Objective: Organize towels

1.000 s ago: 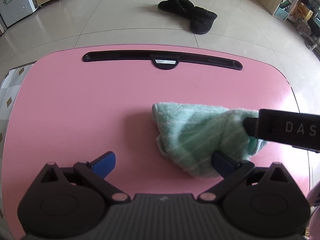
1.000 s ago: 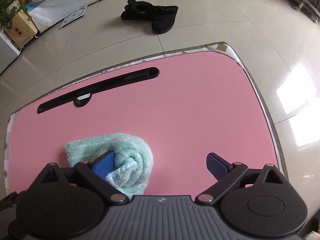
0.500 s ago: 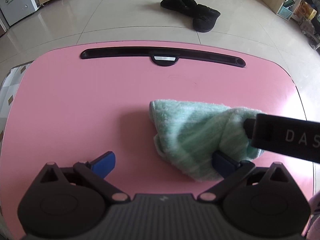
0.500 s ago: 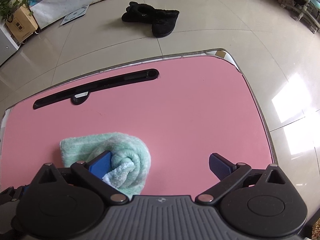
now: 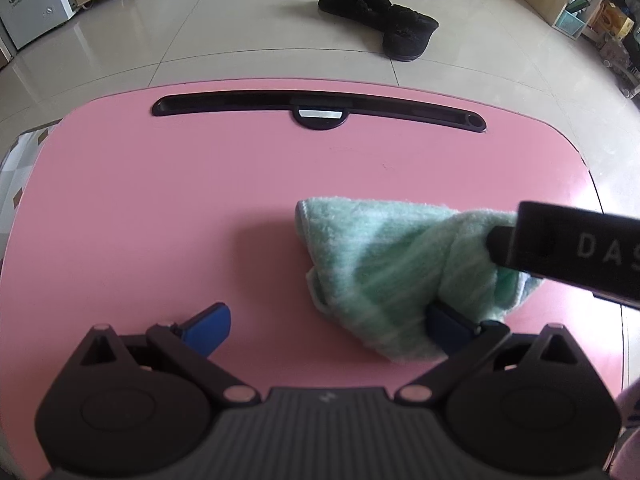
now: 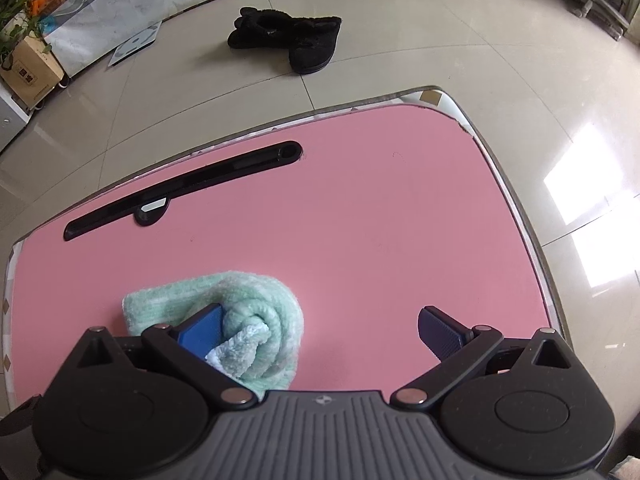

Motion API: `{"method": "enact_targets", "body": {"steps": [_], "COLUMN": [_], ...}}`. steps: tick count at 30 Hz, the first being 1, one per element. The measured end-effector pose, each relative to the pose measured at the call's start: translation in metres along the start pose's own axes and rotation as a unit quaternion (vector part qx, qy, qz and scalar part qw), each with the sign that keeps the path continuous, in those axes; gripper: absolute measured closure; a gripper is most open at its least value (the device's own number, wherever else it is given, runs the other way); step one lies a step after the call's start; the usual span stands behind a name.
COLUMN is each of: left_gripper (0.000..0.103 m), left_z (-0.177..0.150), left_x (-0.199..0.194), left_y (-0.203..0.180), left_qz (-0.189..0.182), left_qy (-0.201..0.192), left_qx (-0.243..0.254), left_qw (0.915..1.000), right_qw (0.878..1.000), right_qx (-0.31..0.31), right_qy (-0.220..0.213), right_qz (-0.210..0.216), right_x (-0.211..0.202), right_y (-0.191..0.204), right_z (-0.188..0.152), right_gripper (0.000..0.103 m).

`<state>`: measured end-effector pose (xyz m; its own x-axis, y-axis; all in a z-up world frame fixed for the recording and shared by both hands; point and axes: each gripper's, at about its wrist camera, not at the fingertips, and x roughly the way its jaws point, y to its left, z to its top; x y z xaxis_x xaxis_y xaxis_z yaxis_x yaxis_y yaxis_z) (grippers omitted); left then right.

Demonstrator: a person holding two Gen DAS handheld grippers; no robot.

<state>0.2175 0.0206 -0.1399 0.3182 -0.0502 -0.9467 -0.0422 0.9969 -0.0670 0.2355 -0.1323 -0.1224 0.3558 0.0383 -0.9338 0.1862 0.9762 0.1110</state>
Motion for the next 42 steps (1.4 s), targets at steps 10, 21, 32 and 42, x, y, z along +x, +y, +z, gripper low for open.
{"method": "enact_targets", "body": {"steps": [10, 21, 32, 42], "left_gripper": [0.0, 0.0, 0.0, 0.0], "left_z": [-0.003, -0.01, -0.018, -0.028], "left_x": [-0.001, -0.003, -0.008, -0.014], "left_y": [0.001, 0.007, 0.02, 0.029], "left_qz": [0.006, 0.008, 0.007, 0.017], "left_qy": [0.0, 0.005, 0.016, 0.013], "left_qx": [0.007, 0.01, 0.011, 0.012], "left_qw": [1.0, 0.9999, 0.9998, 0.9997], "right_qw": [1.0, 1.0, 0.999, 0.997], "right_qx": [0.0, -0.018, -0.028, -0.05], "right_qy": [0.003, 0.008, 0.028, 0.035], "right_qz": [0.006, 0.008, 0.034, 0.047], "right_x": [0.007, 0.008, 0.009, 0.009], "right_y": [0.002, 0.01, 0.015, 0.026], "right_z": [-0.003, -0.006, -0.012, -0.019], "right_gripper": [0.002, 0.002, 0.002, 0.002]}}
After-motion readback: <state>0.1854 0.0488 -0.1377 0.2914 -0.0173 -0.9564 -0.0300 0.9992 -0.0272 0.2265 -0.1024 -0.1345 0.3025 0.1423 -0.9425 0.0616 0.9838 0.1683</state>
